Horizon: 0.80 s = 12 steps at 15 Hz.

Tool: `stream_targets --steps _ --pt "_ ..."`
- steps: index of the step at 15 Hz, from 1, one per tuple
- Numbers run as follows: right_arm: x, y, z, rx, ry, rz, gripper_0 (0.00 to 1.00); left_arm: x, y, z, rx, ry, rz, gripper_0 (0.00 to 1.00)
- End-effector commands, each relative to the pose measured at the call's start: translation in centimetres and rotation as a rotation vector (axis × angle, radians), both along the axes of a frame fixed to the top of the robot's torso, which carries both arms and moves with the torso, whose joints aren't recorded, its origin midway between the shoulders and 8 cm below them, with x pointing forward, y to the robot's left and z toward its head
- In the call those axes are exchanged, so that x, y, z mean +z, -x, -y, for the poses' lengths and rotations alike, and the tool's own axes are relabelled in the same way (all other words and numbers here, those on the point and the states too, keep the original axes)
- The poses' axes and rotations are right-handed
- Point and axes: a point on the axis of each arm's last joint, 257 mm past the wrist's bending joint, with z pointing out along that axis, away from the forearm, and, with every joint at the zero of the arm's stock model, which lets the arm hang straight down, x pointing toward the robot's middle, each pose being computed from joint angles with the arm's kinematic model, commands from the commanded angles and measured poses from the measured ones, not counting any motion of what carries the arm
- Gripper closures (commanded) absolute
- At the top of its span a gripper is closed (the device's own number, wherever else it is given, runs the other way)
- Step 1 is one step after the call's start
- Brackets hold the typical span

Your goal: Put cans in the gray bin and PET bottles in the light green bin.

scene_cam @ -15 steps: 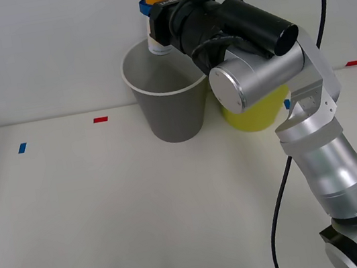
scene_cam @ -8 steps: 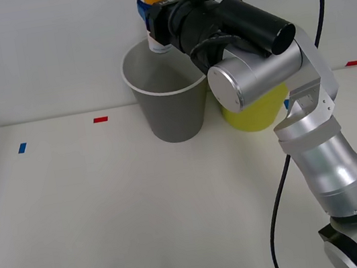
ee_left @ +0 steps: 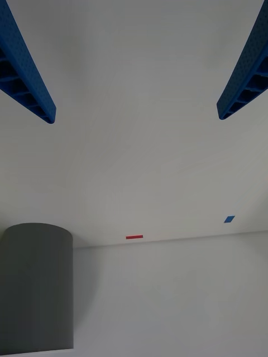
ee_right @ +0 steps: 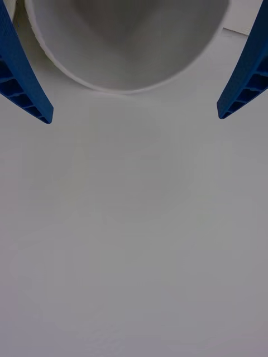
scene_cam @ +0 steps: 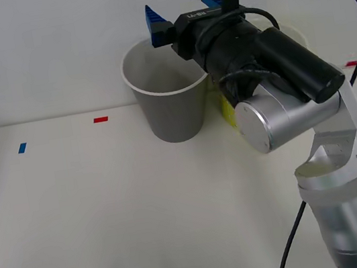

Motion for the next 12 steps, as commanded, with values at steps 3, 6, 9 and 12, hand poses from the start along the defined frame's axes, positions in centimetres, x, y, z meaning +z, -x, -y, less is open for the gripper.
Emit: stream_targets --steps 3,6,9,12 --pt "-3.8 4.8 4.0 -0.033 0.022 -0.013 0.0 0.0 0.0 0.0 0.0 0.0 0.0 0.0" --pt "-7.4 6.9 7.0 -0.069 0.005 -0.048 0.0 0.0 0.0 0.0 0.0 0.0 0.0 0.0" --pt "-10.5 9.0 9.4 -0.103 0.011 -0.076 0.0 0.0 0.0 0.0 0.0 0.0 0.0 0.0" --pt "-12.0 11.5 11.6 -0.138 0.039 -0.105 0.0 0.0 0.0 0.0 0.0 0.0 0.0 0.0"
